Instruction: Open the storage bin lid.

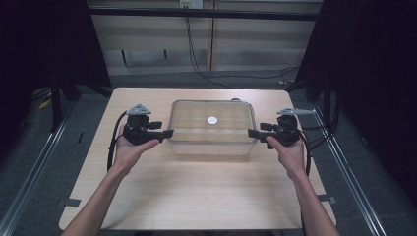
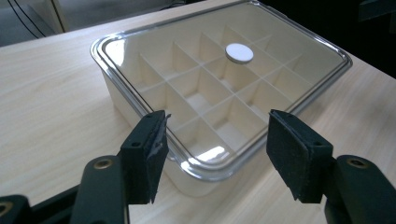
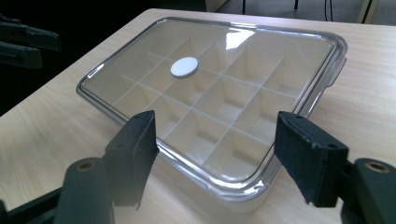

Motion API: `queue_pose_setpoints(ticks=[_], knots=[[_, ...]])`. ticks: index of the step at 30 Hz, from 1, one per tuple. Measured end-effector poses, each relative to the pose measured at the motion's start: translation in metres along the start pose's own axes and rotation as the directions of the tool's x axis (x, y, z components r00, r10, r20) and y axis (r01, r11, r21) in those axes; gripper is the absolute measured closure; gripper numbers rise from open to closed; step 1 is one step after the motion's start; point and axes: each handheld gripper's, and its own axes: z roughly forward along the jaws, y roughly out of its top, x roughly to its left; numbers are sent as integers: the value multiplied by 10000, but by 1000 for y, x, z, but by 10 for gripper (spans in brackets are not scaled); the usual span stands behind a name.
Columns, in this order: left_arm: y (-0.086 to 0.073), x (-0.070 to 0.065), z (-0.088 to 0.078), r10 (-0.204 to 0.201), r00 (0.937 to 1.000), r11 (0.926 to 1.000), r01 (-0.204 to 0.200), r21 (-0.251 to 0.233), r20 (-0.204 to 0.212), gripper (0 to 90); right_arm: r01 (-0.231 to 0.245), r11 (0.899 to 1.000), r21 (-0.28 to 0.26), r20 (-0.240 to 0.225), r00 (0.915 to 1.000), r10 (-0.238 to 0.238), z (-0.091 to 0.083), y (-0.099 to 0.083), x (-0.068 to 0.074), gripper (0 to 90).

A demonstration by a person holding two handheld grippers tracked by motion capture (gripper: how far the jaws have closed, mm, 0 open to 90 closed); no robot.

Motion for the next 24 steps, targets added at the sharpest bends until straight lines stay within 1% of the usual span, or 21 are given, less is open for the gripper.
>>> queue_pose_setpoints(ticks=[2,3,4,5,6,8,10,12,13,14,15,16,17,18,20,21,22,23,24], knots=[[6,-1,2,8,10000,10000,-8,-9,-42,384,28,10000,-23,-45,10000,-28,1,2,-1,317],[8,-2,3,106,9999,9999,-106,-2,-48,384,18,10000,-39,-71,10000,-18,1,5,-1,322],[11,-2,3,76,9999,9999,-75,-123,114,387,102,9999,-27,-35,9999,-102,2,7,-2,322],[13,-2,3,95,9997,9998,-91,-182,232,412,71,10000,-29,-19,10000,-71,3,10,-2,322],[15,-2,3,201,9997,9997,-199,-157,149,427,89,10000,-6,7,10000,-89,5,12,-2,322],[17,1,7,145,9999,9999,-145,-72,11,427,160,9998,112,30,9999,-161,7,15,-3,335],[17,6,11,-61,10000,10000,61,-32,57,425,193,9997,127,-10,9998,-193,11,19,-5,339],[18,11,16,-195,9998,9998,195,35,22,425,165,9998,66,125,9998,-165,15,22,-9,331],[19,12,17,-158,9999,9999,158,63,22,421,126,9999,-63,257,9996,-124,17,23,-12,334],[20,12,19,-147,9999,9999,147,71,12,414,139,9998,-136,271,9995,-136,18,23,-14,340],[20,11,20,-29,10000,10000,29,76,-43,410,60,9999,-120,263,9996,-57,20,24,-16,338],[21,11,21,72,10000,10000,-72,59,-67,401,77,9999,-78,280,9996,-75,22,24,-19,336],[22,11,22,73,9999,10000,-73,25,-72,395,51,10000,-40,340,9994,-49,25,25,-21,336],[22,12,24,8,10000,10000,-8,30,-7,390,-14,10000,8,407,9992,14,27,25,-24,337],[22,15,27,12,10000,9999,-11,114,-68,377,-131,9999,-9,371,9992,131,31,24,-30,341],[21,16,30,-156,9999,9998,157,137,-54,367,-391,9992,45,301,9988,390,33,24,-33,346],[20,19,34,-231,9997,9995,231,204,-40,362,-607,9980,199,305,9977,601,35,23,-36,343],[19,20,37,-304,9995,9992,307,240,-93,361,-783,9966,253,335,9964,774,37,21,-38,340],[18,21,40,-443,9990,9986,444,277,-55,355,-865,9959,274,349,9957,855,40,21,-40,333]])
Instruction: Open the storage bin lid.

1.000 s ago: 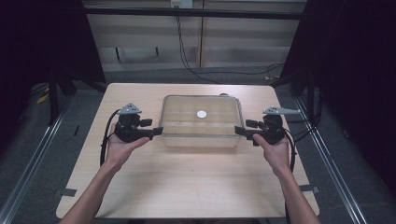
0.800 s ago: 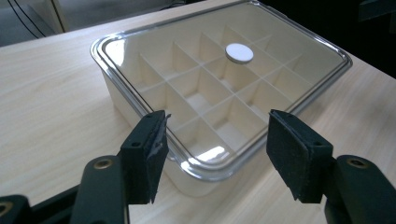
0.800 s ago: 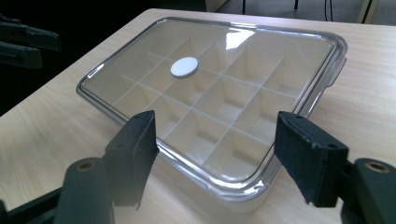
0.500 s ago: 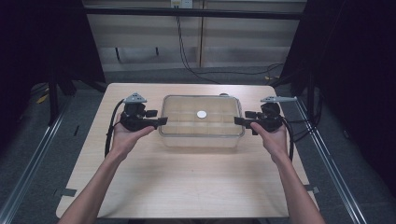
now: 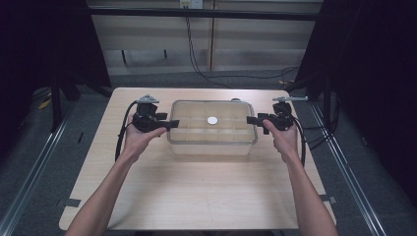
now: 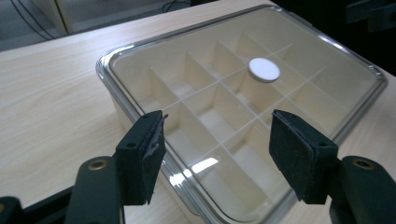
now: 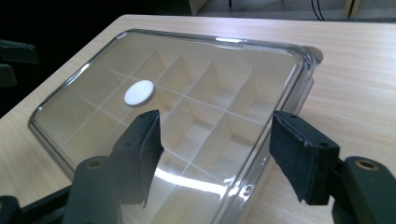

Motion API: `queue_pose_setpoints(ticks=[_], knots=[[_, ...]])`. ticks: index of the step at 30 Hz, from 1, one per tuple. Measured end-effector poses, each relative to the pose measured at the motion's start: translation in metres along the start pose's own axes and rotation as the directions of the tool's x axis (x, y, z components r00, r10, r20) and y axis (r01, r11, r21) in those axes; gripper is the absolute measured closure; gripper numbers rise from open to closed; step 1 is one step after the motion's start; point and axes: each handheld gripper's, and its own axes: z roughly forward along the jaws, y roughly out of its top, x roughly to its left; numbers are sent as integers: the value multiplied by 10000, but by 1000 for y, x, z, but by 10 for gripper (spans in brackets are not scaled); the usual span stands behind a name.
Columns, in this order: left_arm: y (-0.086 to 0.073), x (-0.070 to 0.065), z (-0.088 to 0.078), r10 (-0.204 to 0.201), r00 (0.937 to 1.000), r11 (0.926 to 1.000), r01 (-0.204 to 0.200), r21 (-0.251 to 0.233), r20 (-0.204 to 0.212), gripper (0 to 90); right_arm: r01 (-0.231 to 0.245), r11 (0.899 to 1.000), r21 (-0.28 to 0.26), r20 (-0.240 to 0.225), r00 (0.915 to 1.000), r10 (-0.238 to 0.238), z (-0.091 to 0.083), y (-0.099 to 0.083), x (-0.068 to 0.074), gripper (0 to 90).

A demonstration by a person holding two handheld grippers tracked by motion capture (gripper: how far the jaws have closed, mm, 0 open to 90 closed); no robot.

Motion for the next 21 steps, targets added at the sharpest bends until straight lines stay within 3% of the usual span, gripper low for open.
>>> queue_pose_setpoints(ticks=[2,7,16,17,19,21], knots=[[-2,2,5,-10,10000,9999,11,111,-36,347,-147,9999,70,-7,9999,147,5,-1,-3,323],[-6,9,12,-183,9998,9995,183,275,-18,323,-14,9989,461,464,9989,-7,14,-3,-7,267],[-12,21,26,-592,9979,9968,604,532,-255,269,-68,9949,1010,554,9985,12,27,-1,-8,205],[-12,21,26,-592,9979,9968,604,532,-255,261,-68,9949,1010,554,9985,12,27,-1,-8,205],[-12,16,31,-92,9990,9952,134,964,-431,249,-2,9918,1274,598,9982,-75,32,-2,-9,205],[-12,17,32,-212,9990,9955,247,917,-394,249,-9,9905,1375,514,9987,-62,34,-3,-10,201]])
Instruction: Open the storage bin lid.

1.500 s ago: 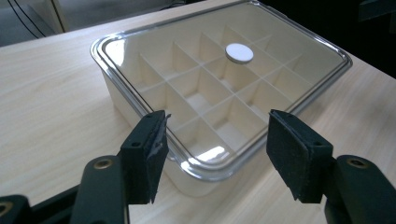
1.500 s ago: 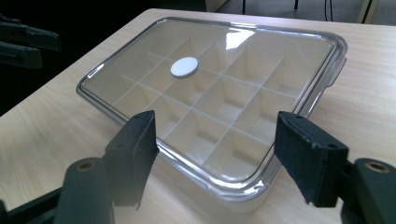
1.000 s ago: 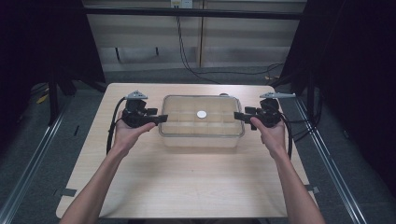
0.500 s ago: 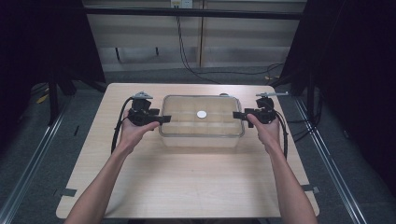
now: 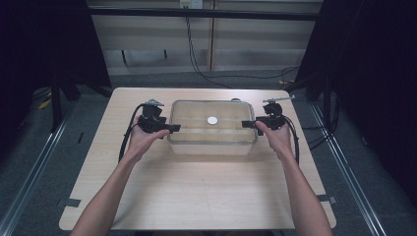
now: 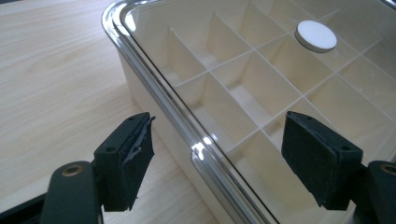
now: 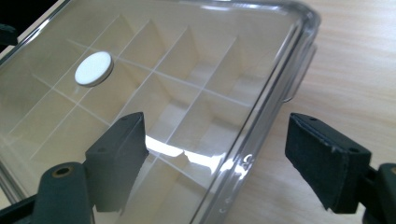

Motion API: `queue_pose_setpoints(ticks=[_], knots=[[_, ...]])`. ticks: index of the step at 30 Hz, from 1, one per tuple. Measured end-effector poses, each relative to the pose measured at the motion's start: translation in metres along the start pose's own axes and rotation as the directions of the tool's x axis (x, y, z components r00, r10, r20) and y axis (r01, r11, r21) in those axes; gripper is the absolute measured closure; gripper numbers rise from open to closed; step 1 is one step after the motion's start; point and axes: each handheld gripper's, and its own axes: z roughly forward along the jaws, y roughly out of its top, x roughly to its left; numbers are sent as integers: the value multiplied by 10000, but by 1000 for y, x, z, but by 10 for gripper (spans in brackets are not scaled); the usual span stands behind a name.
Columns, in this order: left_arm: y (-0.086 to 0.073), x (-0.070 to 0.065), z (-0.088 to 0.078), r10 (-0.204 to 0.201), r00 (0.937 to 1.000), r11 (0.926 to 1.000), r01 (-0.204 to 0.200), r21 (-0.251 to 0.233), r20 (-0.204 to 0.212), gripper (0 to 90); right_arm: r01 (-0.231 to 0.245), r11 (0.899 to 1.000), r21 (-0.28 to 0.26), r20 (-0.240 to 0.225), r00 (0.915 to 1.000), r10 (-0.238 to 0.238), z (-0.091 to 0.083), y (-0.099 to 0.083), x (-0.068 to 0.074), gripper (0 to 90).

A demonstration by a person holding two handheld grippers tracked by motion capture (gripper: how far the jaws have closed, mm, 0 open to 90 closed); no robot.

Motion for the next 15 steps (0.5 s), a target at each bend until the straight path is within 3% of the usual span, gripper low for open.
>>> queue_pose_setpoints(ticks=[4,7,9,15], knots=[[0,4,6,-187,9994,9997,183,143,279,249,183,9996,209,115,9998,-186,6,0,3,192],[0,7,9,-389,9986,9992,390,-9,353,247,331,9991,263,258,9991,-338,10,2,6,172],[0,10,10,-542,9979,9985,543,-4,364,250,185,9995,266,180,9997,-190,13,2,7,176],[3,8,13,-461,9979,9989,459,42,459,257,-42,9998,190,40,10000,42,19,2,5,151]])
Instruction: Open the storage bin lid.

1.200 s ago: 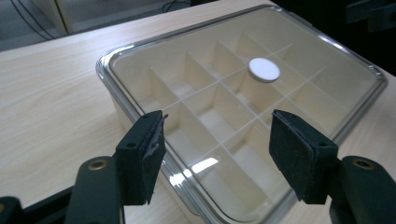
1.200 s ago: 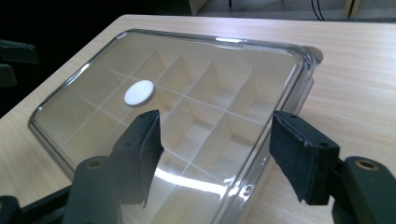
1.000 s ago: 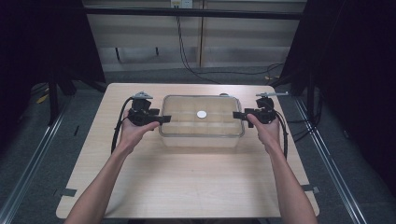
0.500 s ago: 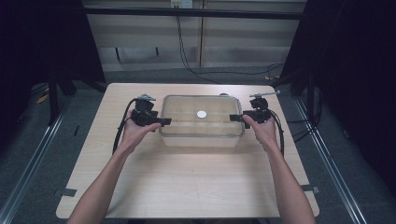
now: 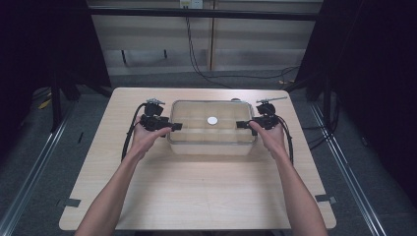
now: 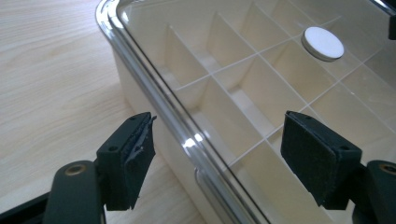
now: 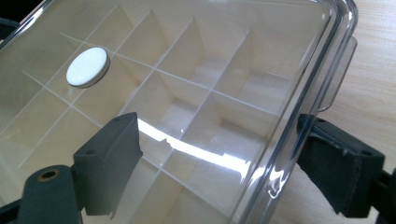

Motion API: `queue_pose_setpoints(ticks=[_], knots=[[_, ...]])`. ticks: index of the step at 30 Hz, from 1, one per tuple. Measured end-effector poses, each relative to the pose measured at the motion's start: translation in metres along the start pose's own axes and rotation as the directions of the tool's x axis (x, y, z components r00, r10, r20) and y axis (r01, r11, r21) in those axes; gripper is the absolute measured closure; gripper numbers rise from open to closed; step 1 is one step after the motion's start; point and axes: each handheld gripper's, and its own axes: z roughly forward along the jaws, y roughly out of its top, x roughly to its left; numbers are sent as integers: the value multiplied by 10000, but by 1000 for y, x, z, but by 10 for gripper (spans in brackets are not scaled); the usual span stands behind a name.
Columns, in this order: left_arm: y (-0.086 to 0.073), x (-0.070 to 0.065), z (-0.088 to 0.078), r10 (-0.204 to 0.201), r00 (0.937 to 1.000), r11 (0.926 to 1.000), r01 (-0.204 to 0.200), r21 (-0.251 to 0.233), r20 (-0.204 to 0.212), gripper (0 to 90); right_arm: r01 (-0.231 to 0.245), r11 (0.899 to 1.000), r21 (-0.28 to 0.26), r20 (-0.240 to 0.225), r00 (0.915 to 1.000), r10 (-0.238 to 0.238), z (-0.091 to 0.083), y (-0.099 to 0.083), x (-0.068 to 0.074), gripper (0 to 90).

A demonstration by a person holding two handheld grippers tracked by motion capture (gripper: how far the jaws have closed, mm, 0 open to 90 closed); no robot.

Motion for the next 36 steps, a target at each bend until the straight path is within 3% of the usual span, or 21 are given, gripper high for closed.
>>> queue_pose_setpoints(ticks=[3,7,16,20,26,36], knots=[[3,0,5,-20,10000,10000,20,54,-22,216,-24,10000,-31,-24,10000,24,2,1,0,141],[6,3,10,-232,9994,9994,225,248,269,192,-82,10000,11,121,9999,82,6,4,0,126],[8,0,15,-459,9989,9986,456,253,109,162,-377,9993,1,-34,9993,377,9,4,-2,115],[8,0,14,-497,9988,9986,496,204,27,185,-257,9996,-79,242,9994,259,7,5,1,138],[1,5,11,-813,9965,9957,821,-425,207,264,-192,9990,-399,441,9988,209,6,2,3,147],[2,4,11,-865,9962,9954,870,-403,125,262,97,9984,-553,834,9965,-50,3,2,8,147]])
